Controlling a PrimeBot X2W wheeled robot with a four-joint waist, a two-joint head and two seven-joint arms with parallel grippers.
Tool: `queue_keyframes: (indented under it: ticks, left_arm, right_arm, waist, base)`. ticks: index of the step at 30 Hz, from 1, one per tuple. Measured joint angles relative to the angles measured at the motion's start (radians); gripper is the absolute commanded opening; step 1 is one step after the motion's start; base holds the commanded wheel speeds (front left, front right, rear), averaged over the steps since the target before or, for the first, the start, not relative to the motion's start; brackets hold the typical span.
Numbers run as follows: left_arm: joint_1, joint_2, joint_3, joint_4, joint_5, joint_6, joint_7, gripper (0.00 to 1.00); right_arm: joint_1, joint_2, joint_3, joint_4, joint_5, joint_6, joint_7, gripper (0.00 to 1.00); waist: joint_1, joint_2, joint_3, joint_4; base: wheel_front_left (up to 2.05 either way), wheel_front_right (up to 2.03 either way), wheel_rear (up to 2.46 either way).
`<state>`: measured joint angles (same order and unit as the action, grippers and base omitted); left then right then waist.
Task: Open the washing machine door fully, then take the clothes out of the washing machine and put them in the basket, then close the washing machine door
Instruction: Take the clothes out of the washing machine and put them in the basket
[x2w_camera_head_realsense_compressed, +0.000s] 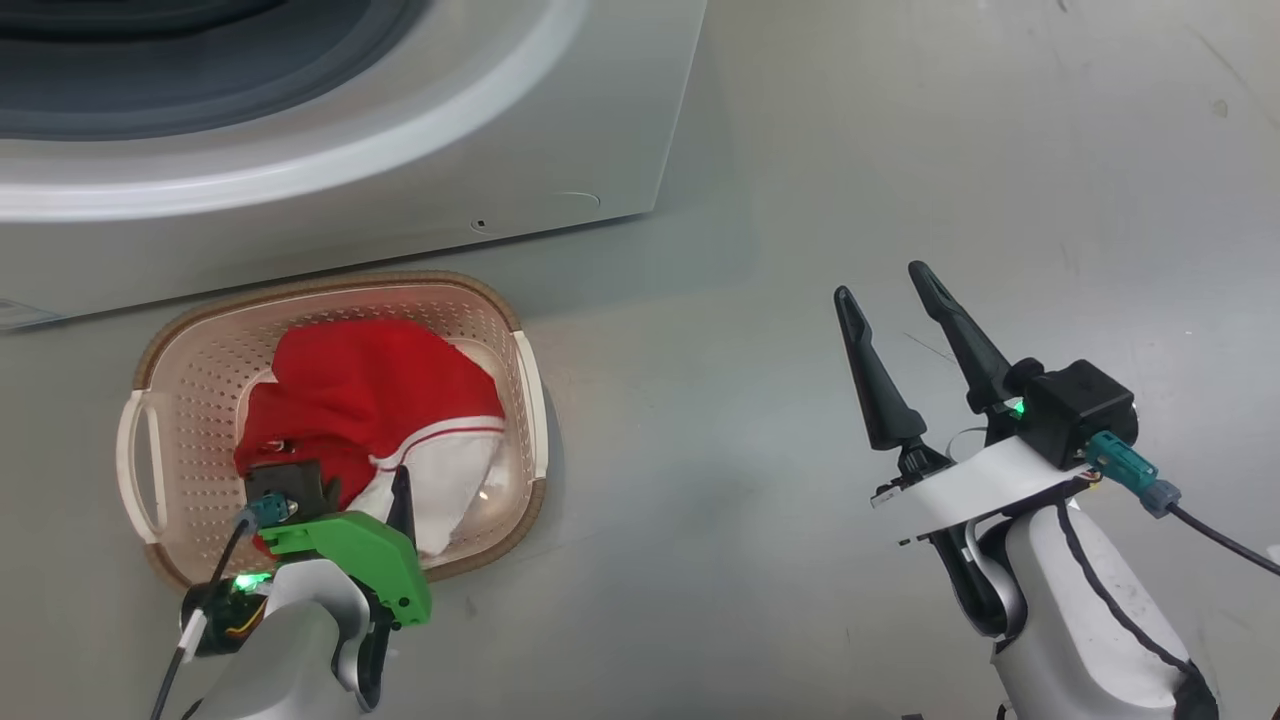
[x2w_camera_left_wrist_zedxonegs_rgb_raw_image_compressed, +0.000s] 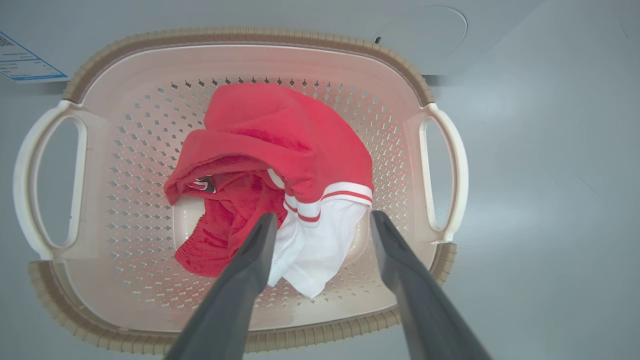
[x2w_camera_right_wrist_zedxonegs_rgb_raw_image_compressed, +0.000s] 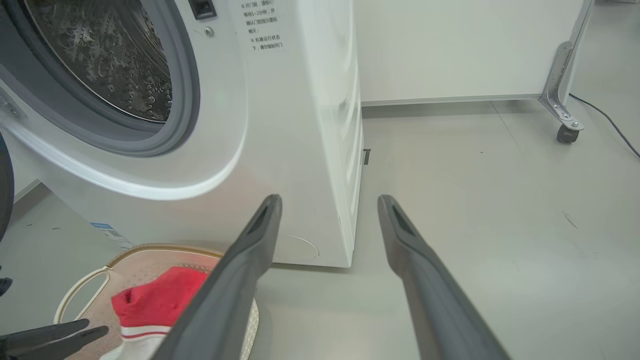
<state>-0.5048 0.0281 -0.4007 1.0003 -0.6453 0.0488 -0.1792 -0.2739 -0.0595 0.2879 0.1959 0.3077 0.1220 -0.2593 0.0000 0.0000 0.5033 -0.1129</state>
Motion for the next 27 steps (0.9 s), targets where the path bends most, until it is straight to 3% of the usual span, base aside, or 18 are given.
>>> queue_keyframes:
  ticks: [16, 27]
  left_arm:
    - [-0.002, 0.000, -0.026, -0.088, 0.001, 0.000, -0.070, 1.00]
    - [-0.031, -0.001, 0.017, -0.286, 0.092, 0.026, -0.070, 1.00]
  right_arm:
    - [0.041, 0.000, -0.086, 0.006, -0.008, 0.000, 0.000, 1.00]
    - [0.080, 0.000, -0.112, 0.006, -0.029, 0.000, 0.000, 1.00]
  waist:
    - [0.0000, 0.0000, -0.063, 0.035]
    - [0.0000, 0.0000, -0.115, 0.064]
  base:
    - [0.00, 0.00, 0.00]
    - [0.00, 0.00, 0.00]
